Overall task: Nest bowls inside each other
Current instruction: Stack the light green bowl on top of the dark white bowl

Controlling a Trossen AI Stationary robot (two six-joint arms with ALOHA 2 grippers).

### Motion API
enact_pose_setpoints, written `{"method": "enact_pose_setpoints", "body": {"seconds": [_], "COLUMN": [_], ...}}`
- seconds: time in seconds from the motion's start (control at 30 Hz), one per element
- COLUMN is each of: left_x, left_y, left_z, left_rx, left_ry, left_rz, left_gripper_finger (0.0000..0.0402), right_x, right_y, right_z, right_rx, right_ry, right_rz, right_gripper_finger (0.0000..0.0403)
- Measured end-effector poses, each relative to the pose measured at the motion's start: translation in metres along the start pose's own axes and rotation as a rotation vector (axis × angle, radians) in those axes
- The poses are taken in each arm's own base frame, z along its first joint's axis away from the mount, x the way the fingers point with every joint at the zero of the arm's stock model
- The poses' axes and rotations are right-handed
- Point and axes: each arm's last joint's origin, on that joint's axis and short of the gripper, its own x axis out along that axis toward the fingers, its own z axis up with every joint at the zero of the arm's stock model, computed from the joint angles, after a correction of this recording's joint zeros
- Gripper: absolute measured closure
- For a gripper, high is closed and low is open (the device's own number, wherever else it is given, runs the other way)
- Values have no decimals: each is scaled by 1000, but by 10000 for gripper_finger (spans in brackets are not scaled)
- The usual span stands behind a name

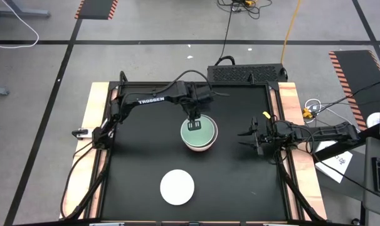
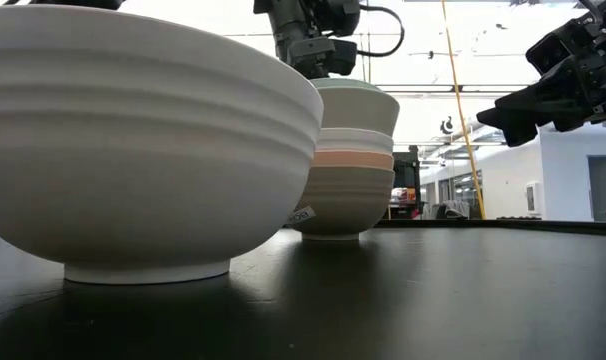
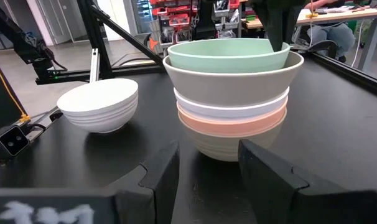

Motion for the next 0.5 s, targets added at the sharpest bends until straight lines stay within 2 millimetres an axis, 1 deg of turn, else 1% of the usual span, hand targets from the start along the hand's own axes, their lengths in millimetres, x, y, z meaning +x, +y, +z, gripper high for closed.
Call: {"method": "enact_pose_setpoints", "body": {"seconds": [0.37, 0.5], "left_x": [0, 0], "left_y": [-3, -5], "left_z": [-2, -5], "left_rx": [4, -1], "left_ry": [30, 58], "left_rz": [-4, 34], "left_gripper_finger": [398, 396], "right_x": [0, 0], "right_y": [0, 0], "right_z": [0, 0], "right_rx": [0, 0], "right_ry": [0, 0], "right_rz": [0, 0], "right_gripper_finger": [245, 245]}}
